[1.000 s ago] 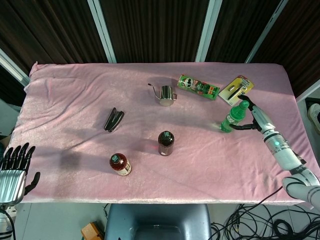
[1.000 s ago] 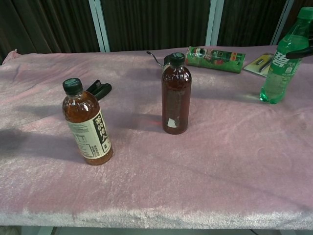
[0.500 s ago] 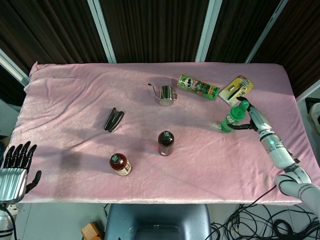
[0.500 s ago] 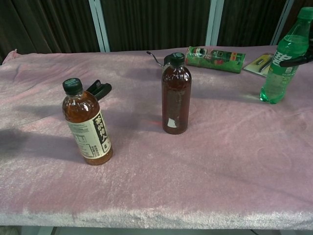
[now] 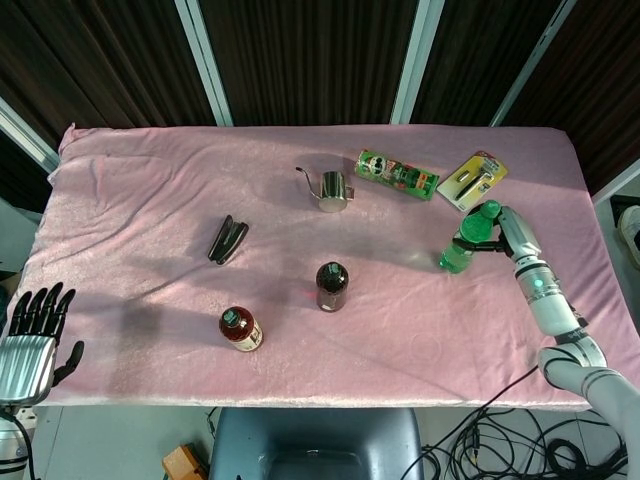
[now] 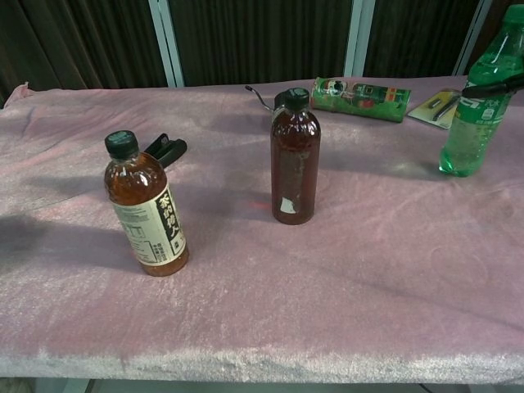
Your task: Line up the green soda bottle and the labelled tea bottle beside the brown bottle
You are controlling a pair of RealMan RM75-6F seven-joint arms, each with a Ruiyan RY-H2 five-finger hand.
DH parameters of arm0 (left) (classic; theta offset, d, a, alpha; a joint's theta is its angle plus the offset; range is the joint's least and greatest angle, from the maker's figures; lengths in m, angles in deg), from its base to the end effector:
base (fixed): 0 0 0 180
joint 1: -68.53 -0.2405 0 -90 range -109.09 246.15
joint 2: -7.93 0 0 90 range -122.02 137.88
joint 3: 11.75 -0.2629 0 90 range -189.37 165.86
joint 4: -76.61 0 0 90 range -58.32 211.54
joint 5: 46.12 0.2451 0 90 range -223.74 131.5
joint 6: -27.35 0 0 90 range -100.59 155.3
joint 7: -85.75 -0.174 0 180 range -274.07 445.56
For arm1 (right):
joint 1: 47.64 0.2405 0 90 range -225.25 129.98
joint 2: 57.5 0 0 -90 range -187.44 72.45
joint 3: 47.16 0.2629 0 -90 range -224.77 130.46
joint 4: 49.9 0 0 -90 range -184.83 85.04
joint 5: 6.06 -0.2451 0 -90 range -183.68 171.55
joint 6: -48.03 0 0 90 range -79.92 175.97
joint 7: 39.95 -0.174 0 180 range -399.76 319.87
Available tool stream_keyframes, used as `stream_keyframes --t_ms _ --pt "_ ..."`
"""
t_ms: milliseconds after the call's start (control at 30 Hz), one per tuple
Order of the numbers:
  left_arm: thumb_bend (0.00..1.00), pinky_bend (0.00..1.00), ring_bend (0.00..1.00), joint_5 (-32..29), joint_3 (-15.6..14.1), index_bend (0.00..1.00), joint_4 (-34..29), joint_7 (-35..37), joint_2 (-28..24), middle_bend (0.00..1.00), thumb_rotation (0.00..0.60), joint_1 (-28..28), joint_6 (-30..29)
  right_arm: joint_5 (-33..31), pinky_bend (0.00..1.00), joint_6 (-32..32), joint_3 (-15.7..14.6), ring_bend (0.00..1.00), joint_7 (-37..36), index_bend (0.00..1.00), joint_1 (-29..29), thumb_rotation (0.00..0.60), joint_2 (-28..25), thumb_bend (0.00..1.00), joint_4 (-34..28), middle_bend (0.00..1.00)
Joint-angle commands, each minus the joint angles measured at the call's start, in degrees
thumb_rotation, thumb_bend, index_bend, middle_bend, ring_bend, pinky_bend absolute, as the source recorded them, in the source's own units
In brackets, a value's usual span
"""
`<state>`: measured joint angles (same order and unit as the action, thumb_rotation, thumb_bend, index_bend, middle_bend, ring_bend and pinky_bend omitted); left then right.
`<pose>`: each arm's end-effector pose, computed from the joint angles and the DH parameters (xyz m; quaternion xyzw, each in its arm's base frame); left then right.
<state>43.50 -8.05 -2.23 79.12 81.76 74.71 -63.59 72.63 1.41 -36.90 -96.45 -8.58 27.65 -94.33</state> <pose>-0.3390 0.2267 0.1103 -0.6181 -0.2797 -0.3855 0.6254 -0.3286 -0.4783 0.0753 0.4997 -0.5898 0.4888 0.4043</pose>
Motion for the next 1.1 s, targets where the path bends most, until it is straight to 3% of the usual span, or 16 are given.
stream_keyframes --t_ms 33,267,533,833,1100 --pt "0.36 0.0 0.0 0.0 0.01 0.0 -0.04 0.03 -0.03 0.01 0.6 -0.01 -0.06 0.93 0.58 -3.91 0.76 0.58 1.52 0.98 -0.92 0.6 -2.27 0.22 -4.73 0.62" --pt "0.36 0.0 0.0 0.24 -0.05 0.0 0.03 0.2 -0.04 0.01 0.6 -0.05 -0.36 3.99 0.59 -11.97 0.74 0.59 11.89 0.99 -2.9 0.6 -9.85 0.22 -22.7 0.63" --pt "0.36 0.0 0.0 0.66 -0.06 0.0 -0.18 0.69 -0.28 0.01 0.6 0.04 -0.7 2.56 0.59 -11.07 1.48 0.59 26.14 0.99 -1.24 0.6 -10.73 0.22 -37.13 0.63" --pt "0.36 0.0 0.0 0.92 -0.21 0.0 -0.23 1.17 -0.5 0.01 0.6 0.19 -0.56 -2.43 0.61 -9.13 3.75 0.59 37.22 1.0 2.36 0.6 -4.05 0.22 -36.86 0.63" --pt "0.36 0.0 0.0 1.05 -0.31 0.0 -0.23 1.15 -0.49 0.01 0.6 0.18 -0.65 -3.95 0.61 -8.36 4.09 0.59 40.63 1.0 3.51 0.6 -1.73 0.22 -35.43 0.64"
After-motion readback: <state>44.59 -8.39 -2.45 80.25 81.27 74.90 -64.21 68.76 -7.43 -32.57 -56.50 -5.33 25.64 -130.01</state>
